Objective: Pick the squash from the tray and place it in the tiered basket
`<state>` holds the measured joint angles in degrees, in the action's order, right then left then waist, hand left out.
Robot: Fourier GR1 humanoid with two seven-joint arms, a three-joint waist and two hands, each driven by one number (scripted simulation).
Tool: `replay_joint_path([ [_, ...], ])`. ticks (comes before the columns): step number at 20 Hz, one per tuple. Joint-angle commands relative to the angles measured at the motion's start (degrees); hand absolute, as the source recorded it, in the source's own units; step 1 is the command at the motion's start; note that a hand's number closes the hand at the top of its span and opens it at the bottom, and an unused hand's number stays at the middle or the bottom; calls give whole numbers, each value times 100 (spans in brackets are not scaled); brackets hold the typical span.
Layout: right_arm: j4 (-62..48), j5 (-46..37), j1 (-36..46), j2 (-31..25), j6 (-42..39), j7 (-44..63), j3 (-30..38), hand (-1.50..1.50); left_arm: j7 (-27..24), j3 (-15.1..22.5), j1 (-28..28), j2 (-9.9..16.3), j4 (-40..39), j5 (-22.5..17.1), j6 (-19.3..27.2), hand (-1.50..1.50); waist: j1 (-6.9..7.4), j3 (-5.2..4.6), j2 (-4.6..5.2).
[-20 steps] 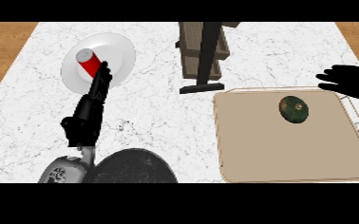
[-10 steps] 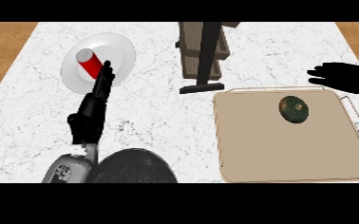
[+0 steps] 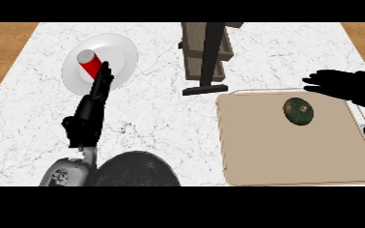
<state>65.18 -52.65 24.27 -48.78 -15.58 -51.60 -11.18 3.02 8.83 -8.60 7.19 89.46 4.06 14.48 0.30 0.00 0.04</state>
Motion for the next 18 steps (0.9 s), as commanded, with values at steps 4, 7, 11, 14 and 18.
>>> replay_joint_path([
  [4, 347, -111, -64, 267, -555, 40, -100, -150, -212, 76, 167, -284, -46, 240, 187, 0, -31, -2, -11],
  [7, -488, -298, 240, 206, -344, -414, -98, -150, -294, -62, 25, -185, -250, 50, -133, 0, 7, -1, 6],
  [11, 439, -409, 120, 605, -773, 438, -262, -150, -236, -39, 308, -190, -14, 202, -50, 0, -21, -3, -11],
  [14, -37, -599, -101, 598, -297, 71, -102, -150, -479, -104, 195, -308, -373, 162, -134, 0, -28, -1, -3],
  [18, -529, -782, 208, 883, -295, 71, -107, -150, 36, 77, 567, -207, 540, 297, -192, 0, 21, 1, -4],
])
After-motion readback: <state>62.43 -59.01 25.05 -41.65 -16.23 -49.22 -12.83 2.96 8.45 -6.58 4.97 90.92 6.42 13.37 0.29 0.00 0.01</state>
